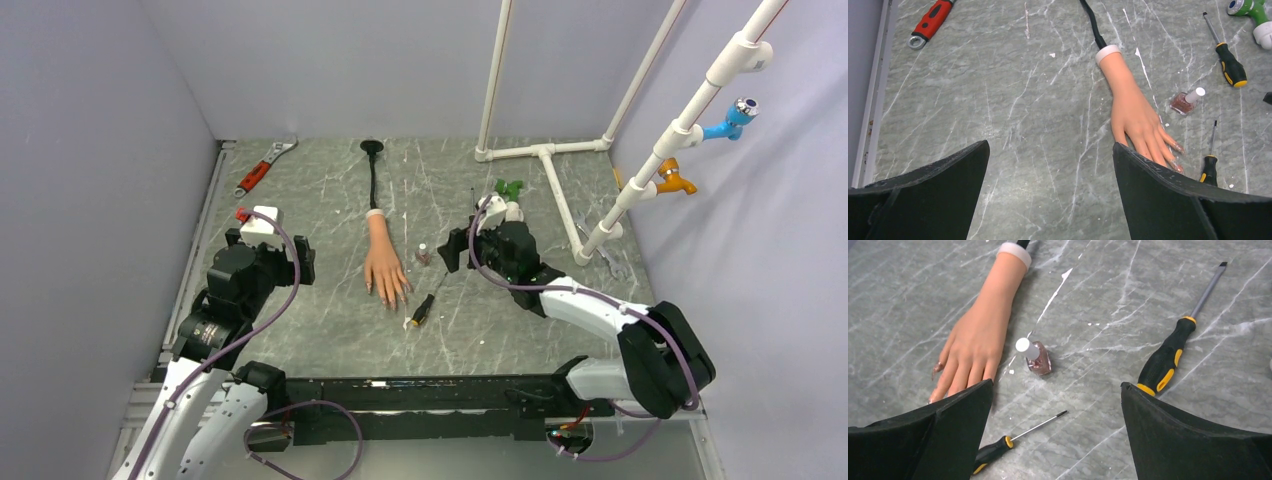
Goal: Paint the nails
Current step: Pick up the nail polish bottle from the center of the board.
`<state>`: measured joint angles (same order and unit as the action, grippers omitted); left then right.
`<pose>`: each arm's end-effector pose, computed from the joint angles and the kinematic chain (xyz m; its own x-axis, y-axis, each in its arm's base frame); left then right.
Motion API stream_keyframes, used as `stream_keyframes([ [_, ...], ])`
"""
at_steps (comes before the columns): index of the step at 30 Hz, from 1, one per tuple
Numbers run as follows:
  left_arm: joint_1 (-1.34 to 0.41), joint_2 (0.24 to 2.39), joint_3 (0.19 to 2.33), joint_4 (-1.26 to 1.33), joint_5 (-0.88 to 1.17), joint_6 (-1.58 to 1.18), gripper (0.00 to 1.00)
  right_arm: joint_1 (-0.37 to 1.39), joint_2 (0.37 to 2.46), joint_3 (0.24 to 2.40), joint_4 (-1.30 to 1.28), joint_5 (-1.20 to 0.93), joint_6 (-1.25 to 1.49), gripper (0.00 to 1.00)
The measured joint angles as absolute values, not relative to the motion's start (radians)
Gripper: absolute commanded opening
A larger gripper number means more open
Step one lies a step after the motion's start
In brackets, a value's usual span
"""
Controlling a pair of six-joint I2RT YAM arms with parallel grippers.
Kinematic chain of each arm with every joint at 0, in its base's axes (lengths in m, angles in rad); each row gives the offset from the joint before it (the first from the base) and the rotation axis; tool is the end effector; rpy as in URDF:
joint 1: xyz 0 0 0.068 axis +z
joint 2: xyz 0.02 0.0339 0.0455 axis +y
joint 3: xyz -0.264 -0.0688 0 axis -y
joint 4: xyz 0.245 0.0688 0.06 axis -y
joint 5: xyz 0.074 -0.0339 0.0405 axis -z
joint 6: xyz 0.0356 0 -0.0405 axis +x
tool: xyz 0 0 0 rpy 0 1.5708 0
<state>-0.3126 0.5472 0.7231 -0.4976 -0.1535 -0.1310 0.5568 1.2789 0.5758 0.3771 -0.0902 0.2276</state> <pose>0.1243 -0.0344 0.3183 -0.3200 -0.0323 -0.9469 0.1252 0.9892 -0.0760 0.2304 0.1472 0.2186 -0.4000 0.0157 -0.9164 -0.5220 0.8180 0.2419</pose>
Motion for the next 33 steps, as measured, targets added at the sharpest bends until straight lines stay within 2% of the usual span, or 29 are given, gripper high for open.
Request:
stream_keyframes([
  [3,-0.313,0.546,0.723,-0.497,-0.154,-0.127,0.98,0.592,1.28,0.548,0.402,-0.053,0.204,0.99],
  [6,-0.313,0.544,0.723,-0.497,-0.154,-0.124,0.98,0.639,1.309,0.529,0.462,-0.028,0.186,0.93],
  [24,-0.313,0.512,0.71,-0.481,-0.145,-0.115,0.98,0.689,1.761,0.467,0.995,-0.043,0.081,0.88],
  [29,-0.313,0.51,0.707,-0.475,-0.142,-0.112,0.97,0.69,1.85,0.466,1.105,-0.069,0.052,0.78],
  [33,-0.313,0.512,0.707,-0.475,-0.143,-0.112,0.97,0.69,1.884,0.475,1.14,-0.09,0.033,0.74],
])
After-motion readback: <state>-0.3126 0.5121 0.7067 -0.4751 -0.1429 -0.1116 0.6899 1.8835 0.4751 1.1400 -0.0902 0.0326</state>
